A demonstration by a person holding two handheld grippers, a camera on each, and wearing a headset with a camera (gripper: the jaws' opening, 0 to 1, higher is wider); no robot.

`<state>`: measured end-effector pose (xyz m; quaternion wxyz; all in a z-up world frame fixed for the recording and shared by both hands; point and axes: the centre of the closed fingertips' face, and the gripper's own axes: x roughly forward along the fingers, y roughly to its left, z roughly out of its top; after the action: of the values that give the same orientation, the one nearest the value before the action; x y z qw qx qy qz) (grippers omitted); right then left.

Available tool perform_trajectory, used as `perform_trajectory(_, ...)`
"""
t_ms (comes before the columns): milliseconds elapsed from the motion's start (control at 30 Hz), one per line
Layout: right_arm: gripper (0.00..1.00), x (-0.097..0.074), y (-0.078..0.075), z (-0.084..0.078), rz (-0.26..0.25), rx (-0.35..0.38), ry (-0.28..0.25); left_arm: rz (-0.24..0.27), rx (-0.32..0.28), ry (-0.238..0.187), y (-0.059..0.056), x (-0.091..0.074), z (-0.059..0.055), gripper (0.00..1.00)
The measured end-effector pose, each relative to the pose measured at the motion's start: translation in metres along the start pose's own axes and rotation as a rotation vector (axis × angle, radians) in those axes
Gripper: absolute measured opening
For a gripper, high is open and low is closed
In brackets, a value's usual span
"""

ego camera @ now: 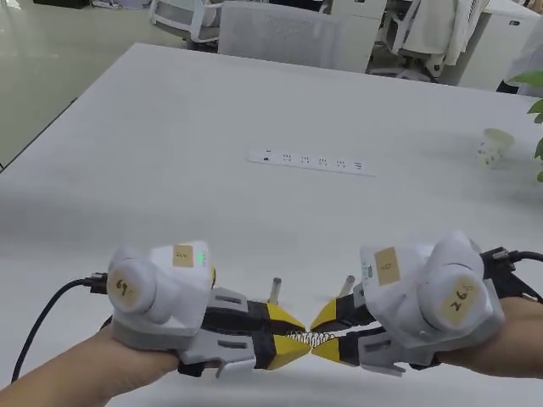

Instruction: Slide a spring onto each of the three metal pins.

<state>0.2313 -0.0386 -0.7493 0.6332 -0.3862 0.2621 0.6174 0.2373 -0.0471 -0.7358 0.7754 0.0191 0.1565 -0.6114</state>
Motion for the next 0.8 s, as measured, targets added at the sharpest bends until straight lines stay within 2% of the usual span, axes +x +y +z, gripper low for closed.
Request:
perform_trajectory(300,0.09,-0.003,0.001,0.000,-0.012,-0.013,-0.031,-0.006,0.002,0.004,-0.003,-0.001,0.001,0.02)
perform_trajectory(400,0.17,-0.005,0.000,-0.004,-0.016,0.008,-0.040,-0.004,0.004,0.004,-0.002,-0.002,0.002,0.02)
perform_trajectory(633,0.15,-0.009,-0.001,-0.011,-0.020,0.075,-0.078,-0.013,0.004,0.008,-0.003,-0.003,0.001,0.02)
perform_trajectory(800,0.14,-0.006,0.001,-0.017,-0.025,0.081,-0.079,-0.030,-0.001,0.005,-0.004,0.000,0.003,0.02)
